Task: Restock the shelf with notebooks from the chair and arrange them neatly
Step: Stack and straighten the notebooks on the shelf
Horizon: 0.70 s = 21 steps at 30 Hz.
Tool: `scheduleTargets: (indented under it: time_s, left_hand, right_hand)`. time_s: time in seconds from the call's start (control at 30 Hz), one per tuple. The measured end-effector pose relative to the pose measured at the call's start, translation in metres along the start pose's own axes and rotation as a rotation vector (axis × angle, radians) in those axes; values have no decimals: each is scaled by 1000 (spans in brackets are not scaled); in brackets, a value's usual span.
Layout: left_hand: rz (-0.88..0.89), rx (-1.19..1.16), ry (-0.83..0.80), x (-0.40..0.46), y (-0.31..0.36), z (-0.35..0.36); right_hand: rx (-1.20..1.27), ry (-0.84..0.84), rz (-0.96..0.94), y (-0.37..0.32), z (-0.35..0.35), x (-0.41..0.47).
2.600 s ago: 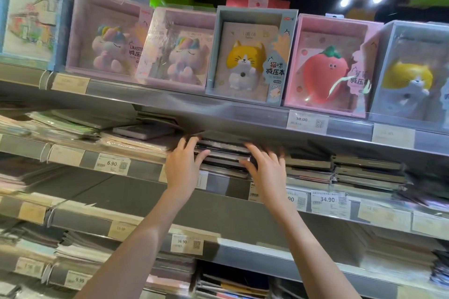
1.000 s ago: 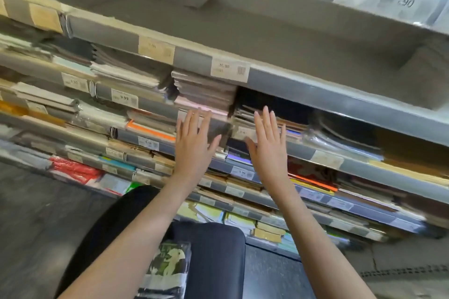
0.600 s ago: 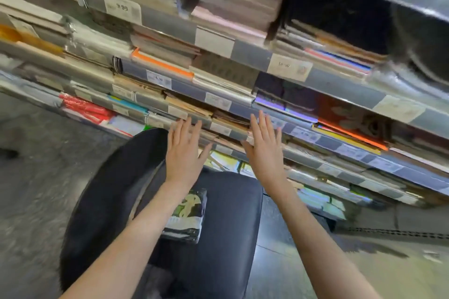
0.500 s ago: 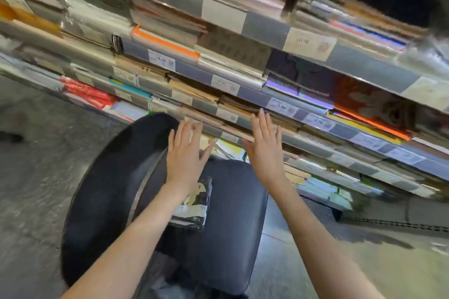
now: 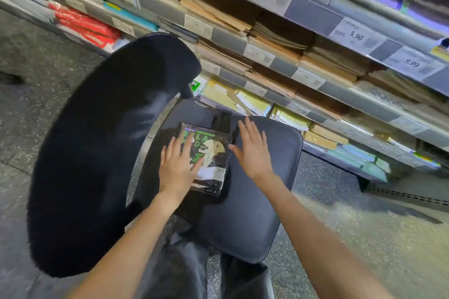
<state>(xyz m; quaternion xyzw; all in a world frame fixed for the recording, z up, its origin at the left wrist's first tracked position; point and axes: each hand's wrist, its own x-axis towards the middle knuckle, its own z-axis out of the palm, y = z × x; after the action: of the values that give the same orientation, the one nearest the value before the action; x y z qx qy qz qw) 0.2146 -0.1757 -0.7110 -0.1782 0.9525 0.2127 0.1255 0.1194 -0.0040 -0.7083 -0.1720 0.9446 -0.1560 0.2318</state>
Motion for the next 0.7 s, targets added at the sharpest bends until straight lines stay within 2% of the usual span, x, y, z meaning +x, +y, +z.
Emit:
scheduleTargets:
  time_s: [0.2,0.33,0.47,0.57,0.7]
  left_hand:
    - [-142,-25,-119,-11,-32,33]
    - [-205,-139,-163,-16,-45,45]
    - [-316,-291,-196,-21,-51,54]
    - [-360,-319,-198,-24,-54,60]
    - [-399,-373,-214,-32,-56,62]
  right_hand:
    - [147,-139,21,8,40,22]
    - [292,-199,67,7,58,31]
    - [397,-155,108,6,71,33]
    - [487,-119,131,3,77,28]
    - [507,-150,150,3,80,22]
